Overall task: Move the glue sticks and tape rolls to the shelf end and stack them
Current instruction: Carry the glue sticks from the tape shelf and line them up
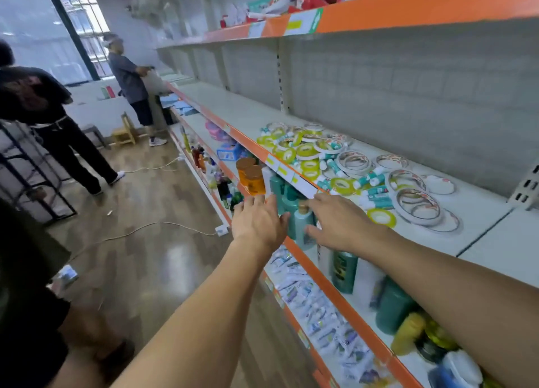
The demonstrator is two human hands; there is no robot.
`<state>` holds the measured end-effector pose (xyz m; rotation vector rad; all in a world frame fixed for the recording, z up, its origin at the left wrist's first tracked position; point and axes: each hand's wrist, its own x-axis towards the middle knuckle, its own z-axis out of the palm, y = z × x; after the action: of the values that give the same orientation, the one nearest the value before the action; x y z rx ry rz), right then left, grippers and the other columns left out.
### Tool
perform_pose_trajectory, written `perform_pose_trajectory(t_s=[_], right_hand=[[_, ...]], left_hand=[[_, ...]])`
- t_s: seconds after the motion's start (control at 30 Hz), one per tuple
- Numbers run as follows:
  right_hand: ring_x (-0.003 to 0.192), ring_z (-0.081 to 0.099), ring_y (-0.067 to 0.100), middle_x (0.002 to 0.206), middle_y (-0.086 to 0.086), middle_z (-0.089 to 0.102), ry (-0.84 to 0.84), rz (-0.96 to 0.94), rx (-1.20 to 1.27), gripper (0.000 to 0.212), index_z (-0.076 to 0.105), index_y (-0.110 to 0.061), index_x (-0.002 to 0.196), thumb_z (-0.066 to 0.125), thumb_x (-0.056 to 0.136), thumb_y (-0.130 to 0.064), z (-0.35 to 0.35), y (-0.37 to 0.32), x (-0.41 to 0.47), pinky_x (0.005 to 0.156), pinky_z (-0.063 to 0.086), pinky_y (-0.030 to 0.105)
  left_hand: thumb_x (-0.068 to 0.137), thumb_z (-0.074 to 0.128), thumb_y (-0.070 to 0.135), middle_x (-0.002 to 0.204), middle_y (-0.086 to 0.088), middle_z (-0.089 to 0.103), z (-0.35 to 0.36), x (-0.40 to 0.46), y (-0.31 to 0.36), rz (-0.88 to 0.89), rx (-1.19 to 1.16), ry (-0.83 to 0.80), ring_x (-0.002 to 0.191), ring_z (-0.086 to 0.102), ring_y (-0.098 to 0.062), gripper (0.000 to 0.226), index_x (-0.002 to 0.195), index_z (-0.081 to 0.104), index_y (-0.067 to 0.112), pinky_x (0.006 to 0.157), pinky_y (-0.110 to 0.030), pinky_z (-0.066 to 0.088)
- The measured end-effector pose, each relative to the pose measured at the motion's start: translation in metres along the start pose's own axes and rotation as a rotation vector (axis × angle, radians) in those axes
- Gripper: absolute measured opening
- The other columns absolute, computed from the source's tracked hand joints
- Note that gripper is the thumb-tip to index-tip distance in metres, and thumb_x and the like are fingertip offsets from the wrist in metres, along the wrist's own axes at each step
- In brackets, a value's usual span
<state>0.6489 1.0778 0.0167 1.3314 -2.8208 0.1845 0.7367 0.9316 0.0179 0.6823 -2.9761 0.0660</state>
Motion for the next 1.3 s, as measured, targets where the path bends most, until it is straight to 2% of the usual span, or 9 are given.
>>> perform_pose_trajectory(t_s=[0.17, 0.37, 0.53, 0.67, 0.73, 0.93, 1.17, 1.3], right_hand=[[0.122, 0.049, 0.031, 0.134, 0.009, 0.050, 0.002, 0.129, -0.010, 0.050, 0.048, -0.018, 0.136, 0.053, 0.093, -0.043, -0.004, 0.035, 0.033, 0.097, 0.042, 0.039], [0.119, 0.053, 0.030, 0.128, 0.010, 0.054, 0.037, 0.284, -0.054, 0.046, 0.052, -0.015, 0.128, 0.054, 0.092, -0.043, -0.016, 0.089, 0.054, 0.095, 0.046, 0.040], [0.123, 0.051, 0.032, 0.131, 0.010, 0.052, 0.060, 0.377, -0.025, 0.046, 0.052, -0.016, 0.129, 0.054, 0.091, -0.041, -0.024, 0.125, 0.056, 0.097, 0.044, 0.039], [0.127, 0.049, 0.031, 0.137, 0.012, 0.051, 0.067, 0.456, -0.043, 0.054, 0.045, -0.016, 0.140, 0.055, 0.093, -0.040, -0.032, 0.151, 0.049, 0.102, 0.041, 0.037], [0.125, 0.050, 0.032, 0.135, 0.013, 0.053, 0.058, 0.505, -0.038, 0.052, 0.048, -0.015, 0.137, 0.056, 0.092, -0.041, -0.031, 0.161, 0.045, 0.102, 0.042, 0.039], [0.118, 0.054, 0.030, 0.126, 0.010, 0.056, 0.044, 0.621, 0.010, 0.046, 0.053, -0.016, 0.132, 0.052, 0.094, -0.042, -0.029, 0.172, 0.040, 0.094, 0.047, 0.037], [0.117, 0.055, 0.030, 0.126, 0.010, 0.057, 0.057, 0.704, 0.050, 0.048, 0.053, -0.018, 0.136, 0.054, 0.092, -0.039, -0.032, 0.163, 0.050, 0.095, 0.048, 0.039], [0.120, 0.052, 0.029, 0.128, 0.010, 0.054, 0.053, 0.727, 0.041, 0.050, 0.052, -0.019, 0.137, 0.057, 0.093, -0.040, -0.028, 0.149, 0.060, 0.096, 0.046, 0.040]], left_hand=[[0.101, 0.029, 0.054, 0.148, -0.010, 0.041, 0.007, 0.051, 0.014, 0.124, -0.009, -0.038, 0.138, 0.034, -0.031, 0.058, 0.146, 0.035, 0.018, 0.112, -0.044, 0.029], [0.103, 0.028, 0.051, 0.156, -0.010, 0.030, 0.008, 0.119, 0.054, 0.276, -0.060, -0.054, 0.145, 0.024, -0.031, 0.060, 0.152, 0.026, 0.017, 0.117, -0.045, 0.023], [0.101, 0.029, 0.050, 0.150, -0.009, 0.039, 0.006, 0.161, 0.093, 0.382, -0.038, -0.020, 0.138, 0.035, -0.029, 0.058, 0.150, 0.031, 0.018, 0.112, -0.043, 0.028], [0.101, 0.033, 0.048, 0.146, -0.008, 0.045, 0.005, 0.182, 0.122, 0.463, -0.071, 0.004, 0.134, 0.040, -0.029, 0.053, 0.145, 0.038, 0.019, 0.110, -0.041, 0.031], [0.100, 0.033, 0.050, 0.146, -0.008, 0.045, 0.007, 0.188, 0.133, 0.502, -0.079, -0.012, 0.133, 0.041, -0.029, 0.053, 0.143, 0.040, 0.019, 0.108, -0.041, 0.032], [0.100, 0.038, 0.048, 0.145, -0.008, 0.047, 0.016, 0.207, 0.145, 0.553, -0.040, -0.092, 0.134, 0.041, -0.029, 0.051, 0.141, 0.042, 0.017, 0.110, -0.043, 0.032], [0.097, 0.042, 0.049, 0.137, -0.008, 0.054, 0.015, 0.229, 0.147, 0.691, 0.067, -0.090, 0.127, 0.049, -0.029, 0.049, 0.134, 0.050, 0.018, 0.104, -0.040, 0.038], [0.095, 0.048, 0.048, 0.132, -0.006, 0.058, 0.019, 0.237, 0.144, 0.776, 0.088, -0.032, 0.124, 0.051, -0.028, 0.043, 0.128, 0.055, 0.021, 0.102, -0.039, 0.040]])
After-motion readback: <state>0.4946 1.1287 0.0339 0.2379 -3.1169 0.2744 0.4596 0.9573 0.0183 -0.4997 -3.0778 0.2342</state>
